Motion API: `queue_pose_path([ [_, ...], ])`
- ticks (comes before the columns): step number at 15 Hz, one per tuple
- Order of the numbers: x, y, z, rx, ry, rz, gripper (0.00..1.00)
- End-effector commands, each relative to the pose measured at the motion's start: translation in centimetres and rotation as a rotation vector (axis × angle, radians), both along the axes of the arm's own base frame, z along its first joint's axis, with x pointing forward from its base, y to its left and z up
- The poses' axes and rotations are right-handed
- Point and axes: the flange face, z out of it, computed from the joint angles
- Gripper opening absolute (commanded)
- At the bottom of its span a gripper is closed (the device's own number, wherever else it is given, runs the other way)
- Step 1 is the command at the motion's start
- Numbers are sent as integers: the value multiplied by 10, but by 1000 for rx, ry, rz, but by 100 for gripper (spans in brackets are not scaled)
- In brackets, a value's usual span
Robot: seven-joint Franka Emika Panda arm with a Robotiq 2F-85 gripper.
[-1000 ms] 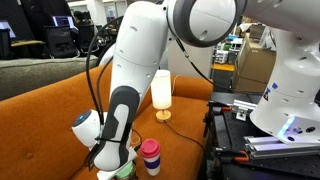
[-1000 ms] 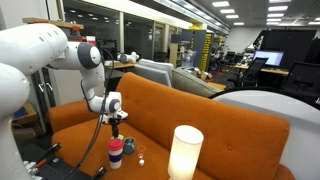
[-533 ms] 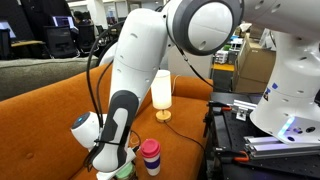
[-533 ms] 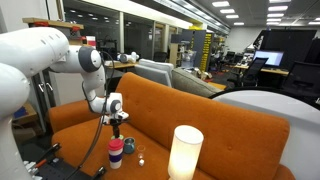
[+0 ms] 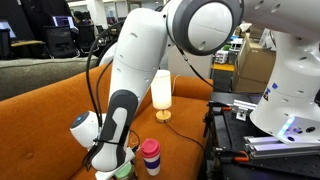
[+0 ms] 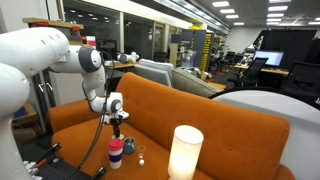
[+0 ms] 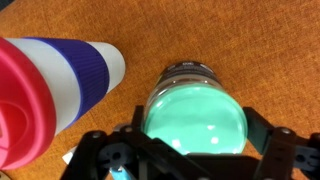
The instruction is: Take the top off the bottle and put it on the couch
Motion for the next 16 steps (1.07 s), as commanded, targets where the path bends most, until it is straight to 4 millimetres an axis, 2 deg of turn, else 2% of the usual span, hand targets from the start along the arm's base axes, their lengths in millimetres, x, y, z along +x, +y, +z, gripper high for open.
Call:
queue_pose_path([
  [1, 3, -3, 5, -3, 15, -4, 70],
  [9, 6, -3, 19, 4, -19, 7, 70],
  [13, 10, -4, 36, 8, -64, -7, 70],
  [16, 16, -13, 51, 29, -137, -66, 70],
])
